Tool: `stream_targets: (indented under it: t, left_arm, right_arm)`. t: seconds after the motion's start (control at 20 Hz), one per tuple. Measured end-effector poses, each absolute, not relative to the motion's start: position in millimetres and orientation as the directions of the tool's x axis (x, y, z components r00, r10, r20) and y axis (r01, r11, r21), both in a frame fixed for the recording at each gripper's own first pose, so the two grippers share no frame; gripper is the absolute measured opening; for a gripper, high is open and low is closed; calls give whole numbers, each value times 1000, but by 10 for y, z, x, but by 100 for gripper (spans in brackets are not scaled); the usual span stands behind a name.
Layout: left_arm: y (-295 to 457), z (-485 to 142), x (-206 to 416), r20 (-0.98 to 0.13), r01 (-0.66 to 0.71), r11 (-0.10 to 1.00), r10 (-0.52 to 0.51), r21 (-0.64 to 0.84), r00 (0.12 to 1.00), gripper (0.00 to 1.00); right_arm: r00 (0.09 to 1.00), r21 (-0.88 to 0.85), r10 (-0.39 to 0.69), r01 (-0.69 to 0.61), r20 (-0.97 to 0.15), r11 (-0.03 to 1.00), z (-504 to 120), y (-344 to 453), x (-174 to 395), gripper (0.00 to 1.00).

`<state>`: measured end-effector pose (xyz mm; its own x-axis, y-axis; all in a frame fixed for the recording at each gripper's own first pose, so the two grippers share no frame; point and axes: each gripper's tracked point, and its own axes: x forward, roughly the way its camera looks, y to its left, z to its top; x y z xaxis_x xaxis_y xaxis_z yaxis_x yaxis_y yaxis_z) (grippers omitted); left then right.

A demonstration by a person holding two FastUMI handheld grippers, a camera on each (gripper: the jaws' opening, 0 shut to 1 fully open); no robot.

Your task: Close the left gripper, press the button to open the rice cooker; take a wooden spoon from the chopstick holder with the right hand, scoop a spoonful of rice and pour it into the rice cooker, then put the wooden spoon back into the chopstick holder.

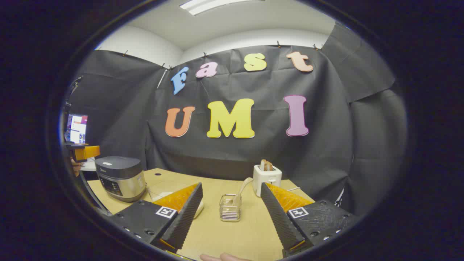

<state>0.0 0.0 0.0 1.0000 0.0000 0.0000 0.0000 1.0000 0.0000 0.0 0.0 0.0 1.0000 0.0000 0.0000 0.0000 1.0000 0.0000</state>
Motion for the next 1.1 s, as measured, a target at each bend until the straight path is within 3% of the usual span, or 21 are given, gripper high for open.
stream_targets:
  t: [0.8, 0.85, 0.9, 1.1]
  left_arm:
    - [-53, -170, 138, -39, 7, 1000, -7, 10, 999, 98]
    - [-1, -182, 169, -46, -5, 1000, 5, 5, 999, 90]
    - [59, -212, 204, -60, -23, 1000, 22, -6, 998, 94]
    - [184, -212, 351, -122, -33, 999, 32, -2, 992, 76]
  right_arm:
    - [999, -28, -15, 14, -36, 1000, -120, -69, 87, 96]
    - [999, -29, -17, 16, -34, 999, -108, -80, 81, 96]
    - [999, -29, -22, 21, -33, 999, -109, -111, 75, 96]
    - [999, -32, -43, 42, -26, 999, -64, -171, 31, 96]
